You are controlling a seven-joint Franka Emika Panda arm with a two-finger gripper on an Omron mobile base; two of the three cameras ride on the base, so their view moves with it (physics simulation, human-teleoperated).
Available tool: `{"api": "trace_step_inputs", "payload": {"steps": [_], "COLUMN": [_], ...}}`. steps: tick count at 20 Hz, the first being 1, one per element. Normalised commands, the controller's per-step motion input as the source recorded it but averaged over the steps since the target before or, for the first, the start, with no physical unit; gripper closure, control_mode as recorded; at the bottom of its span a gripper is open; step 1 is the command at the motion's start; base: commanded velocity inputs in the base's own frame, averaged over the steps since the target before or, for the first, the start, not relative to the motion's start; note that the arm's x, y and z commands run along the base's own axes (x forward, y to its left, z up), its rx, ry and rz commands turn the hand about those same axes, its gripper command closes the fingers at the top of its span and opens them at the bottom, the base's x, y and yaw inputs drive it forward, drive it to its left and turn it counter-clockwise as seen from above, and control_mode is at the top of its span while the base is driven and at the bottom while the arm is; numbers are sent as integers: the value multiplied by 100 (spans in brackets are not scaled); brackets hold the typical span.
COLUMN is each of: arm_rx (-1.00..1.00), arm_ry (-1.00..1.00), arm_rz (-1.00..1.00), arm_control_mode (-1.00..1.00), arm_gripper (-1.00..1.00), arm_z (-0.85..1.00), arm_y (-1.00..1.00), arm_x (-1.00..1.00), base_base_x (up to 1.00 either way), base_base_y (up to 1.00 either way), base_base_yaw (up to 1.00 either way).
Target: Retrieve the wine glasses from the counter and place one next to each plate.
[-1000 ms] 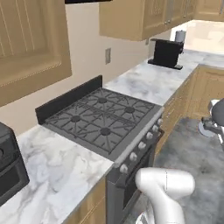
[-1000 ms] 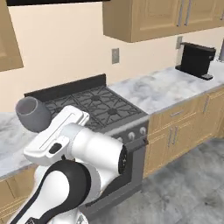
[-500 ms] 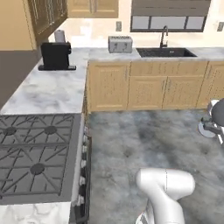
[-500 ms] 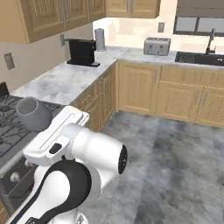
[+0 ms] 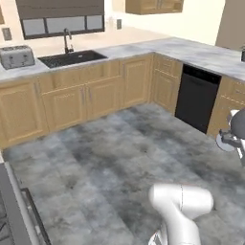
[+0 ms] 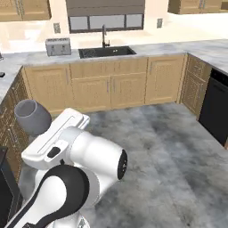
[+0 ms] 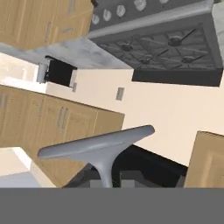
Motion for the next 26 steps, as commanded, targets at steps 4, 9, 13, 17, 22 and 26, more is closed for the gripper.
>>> {"api": "trace_step_inputs", "payload": {"steps": [4,9,13,17,22,26], "arm_rx": [0,0,0,0,0,0], "arm_ry": [0,0,0,0,0,0], "arm_rz": [0,0,0,0,0,0], "arm_control_mode": [100,100,100,100,100,100], "arm_gripper": [100,100,100,100,100,100], "arm_z": [0,0,0,0,0,0], "arm_y": [0,0,0,0,0,0], "arm_x": [0,0,0,0,0,0], "base_base_x": [0,0,1,5,10,0], "base_base_y": [-20,-31,-84,-100,-100,-100], "base_base_yaw": [-81,-79,-65,-34,-22,-27]}}
